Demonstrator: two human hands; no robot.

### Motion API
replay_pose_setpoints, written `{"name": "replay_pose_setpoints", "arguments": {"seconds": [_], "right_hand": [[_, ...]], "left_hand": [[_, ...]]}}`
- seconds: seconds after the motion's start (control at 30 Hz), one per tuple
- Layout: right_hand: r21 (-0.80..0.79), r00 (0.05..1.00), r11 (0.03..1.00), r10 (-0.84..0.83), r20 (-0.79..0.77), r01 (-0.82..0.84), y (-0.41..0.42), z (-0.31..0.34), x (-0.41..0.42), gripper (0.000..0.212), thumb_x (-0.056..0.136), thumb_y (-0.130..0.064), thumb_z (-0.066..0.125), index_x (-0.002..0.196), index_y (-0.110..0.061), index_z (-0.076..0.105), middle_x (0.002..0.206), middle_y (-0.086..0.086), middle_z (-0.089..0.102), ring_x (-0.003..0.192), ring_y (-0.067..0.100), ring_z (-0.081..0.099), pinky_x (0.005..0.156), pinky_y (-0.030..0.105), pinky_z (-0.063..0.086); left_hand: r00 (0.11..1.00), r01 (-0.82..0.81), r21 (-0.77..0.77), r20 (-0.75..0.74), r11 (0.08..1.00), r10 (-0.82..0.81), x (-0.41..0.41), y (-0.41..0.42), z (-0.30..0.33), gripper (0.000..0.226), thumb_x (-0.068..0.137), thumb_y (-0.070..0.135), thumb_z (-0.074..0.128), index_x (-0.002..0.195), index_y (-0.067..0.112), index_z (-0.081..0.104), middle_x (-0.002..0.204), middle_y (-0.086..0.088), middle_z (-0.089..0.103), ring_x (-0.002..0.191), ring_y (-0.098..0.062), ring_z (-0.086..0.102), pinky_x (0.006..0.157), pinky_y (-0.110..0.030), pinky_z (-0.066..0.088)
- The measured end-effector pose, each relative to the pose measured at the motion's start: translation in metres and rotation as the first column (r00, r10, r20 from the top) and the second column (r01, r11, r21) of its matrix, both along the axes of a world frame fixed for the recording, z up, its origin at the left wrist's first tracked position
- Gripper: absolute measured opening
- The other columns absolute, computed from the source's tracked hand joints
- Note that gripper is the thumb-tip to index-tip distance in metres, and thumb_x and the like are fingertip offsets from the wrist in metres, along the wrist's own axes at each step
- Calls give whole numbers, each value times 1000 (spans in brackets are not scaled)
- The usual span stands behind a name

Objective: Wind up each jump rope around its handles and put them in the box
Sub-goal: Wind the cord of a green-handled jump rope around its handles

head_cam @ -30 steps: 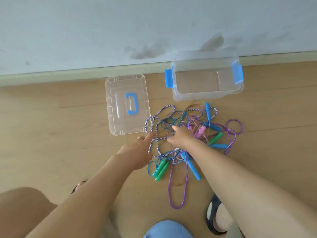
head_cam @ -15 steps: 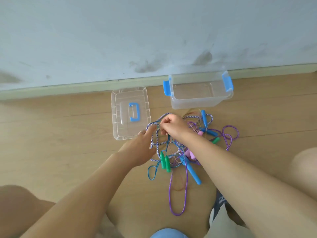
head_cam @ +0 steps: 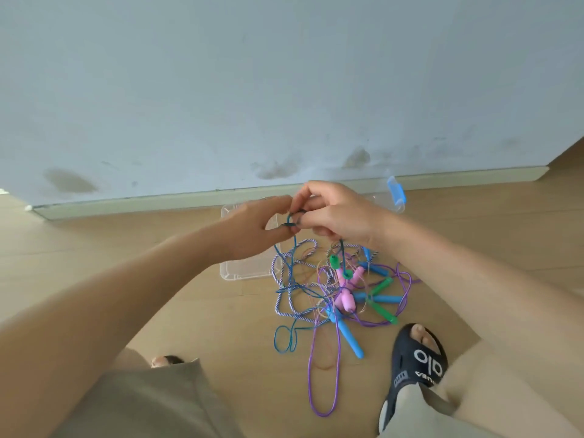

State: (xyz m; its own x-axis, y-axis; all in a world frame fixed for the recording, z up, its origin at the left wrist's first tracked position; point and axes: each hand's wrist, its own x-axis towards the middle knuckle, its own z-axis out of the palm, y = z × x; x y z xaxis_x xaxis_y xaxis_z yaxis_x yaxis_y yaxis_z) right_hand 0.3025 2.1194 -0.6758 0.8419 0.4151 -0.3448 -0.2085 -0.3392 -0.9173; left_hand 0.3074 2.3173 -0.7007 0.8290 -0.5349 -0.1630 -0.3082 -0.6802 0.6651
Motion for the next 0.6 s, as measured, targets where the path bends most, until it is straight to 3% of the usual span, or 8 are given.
{"name": "replay_pose_setpoints", "arguments": {"seconds": [0.07, 0.13, 0.23, 0.3, 0.37, 0.47, 0.6], "right_hand": [[9, 999, 1000, 16, 37, -17, -6, 15, -9, 17, 90, -2, 64, 105, -7, 58, 83, 9, 70, 53, 15, 36, 45, 22, 28], [-32, 993, 998, 49, 103, -46, -12, 26, -16, 19, 90, -5, 65, 107, -10, 59, 89, 12, 74, 54, 12, 40, 47, 21, 30], [-205, 968, 975, 131, 214, -87, -21, 30, -20, 18, 91, -10, 63, 108, -14, 60, 83, 2, 76, 57, 2, 54, 54, 14, 38], [-322, 949, 941, 191, 250, -104, -30, 27, -17, 11, 93, -18, 64, 104, -18, 64, 79, -4, 76, 72, 8, 63, 67, 22, 47], [-390, 946, 914, 221, 238, -116, -36, 21, -10, 7, 94, -26, 64, 97, -21, 67, 73, -6, 75, 67, 11, 60, 66, 25, 47], [-455, 953, 884, 221, 206, -106, -40, 13, 0, 17, 95, -33, 62, 90, -19, 69, 64, -7, 67, 53, 6, 51, 54, 16, 41], [-616, 942, 757, 328, 70, -218, -45, 2, 10, 22, 97, -35, 57, 84, -18, 62, 67, -4, 72, 61, 11, 65, 65, 31, 49]], "left_hand": [[999, -4, -40, -53, 999, 1, -7, -3, 13, 16, 95, 44, 54, 108, 36, 56, 112, 27, 63, 111, 4, 57, 102, -44, 45], [996, 7, -46, -88, 999, -11, -13, -7, 25, 21, 91, 50, 51, 103, 34, 57, 106, 22, 69, 109, 0, 61, 97, -45, 47], [994, 29, 57, -111, 998, -23, -17, -2, 26, 16, 97, 37, 52, 84, 28, 53, 77, 12, 72, 74, -5, 61, 73, -37, 47], [998, 34, 111, -63, 993, -27, -15, 7, 22, 24, 97, 35, 54, 77, 22, 48, 65, 9, 59, 62, -10, 56, 67, -38, 46], [999, 6, 136, -43, 991, 0, -8, 17, 18, 30, 97, 36, 54, 73, 20, 44, 63, 6, 44, 59, -16, 48, 64, -38, 48], [996, -88, 180, 46, 980, 81, 10, 20, 13, 35, 100, 38, 47, 70, 20, 41, 59, 6, 40, 54, -14, 38, 58, -34, 40], [966, -241, 212, 145, 947, 213, 33, 19, 8, 37, 102, 39, 37, 72, 19, 41, 61, -2, 47, 56, -22, 42, 55, -35, 35]]}}
